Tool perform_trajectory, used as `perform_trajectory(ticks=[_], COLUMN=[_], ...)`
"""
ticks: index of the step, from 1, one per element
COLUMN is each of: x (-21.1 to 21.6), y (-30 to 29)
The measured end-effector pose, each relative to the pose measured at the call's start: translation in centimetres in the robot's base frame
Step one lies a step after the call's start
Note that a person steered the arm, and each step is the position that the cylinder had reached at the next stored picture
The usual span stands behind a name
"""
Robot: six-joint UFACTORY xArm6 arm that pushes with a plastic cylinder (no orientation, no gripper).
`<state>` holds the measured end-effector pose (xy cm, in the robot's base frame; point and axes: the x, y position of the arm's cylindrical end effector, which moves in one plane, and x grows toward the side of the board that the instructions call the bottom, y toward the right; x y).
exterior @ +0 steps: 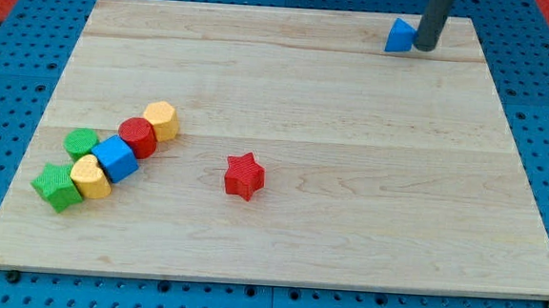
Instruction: Move the arm towards the red star
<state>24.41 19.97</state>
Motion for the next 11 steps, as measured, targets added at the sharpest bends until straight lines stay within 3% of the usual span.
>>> perform_trajectory(ticks=[1, 2, 3, 4, 5, 6, 7, 9, 10, 11], x=[-0.5, 4.3, 15.9, 26.3, 30.9, 30.6, 25.7, 33.5, 30.2, 25.0], y=[0.7, 1.0, 0.4, -4.2, -13.7, -20.6, -18.6, -21.3, -27.3, -21.5])
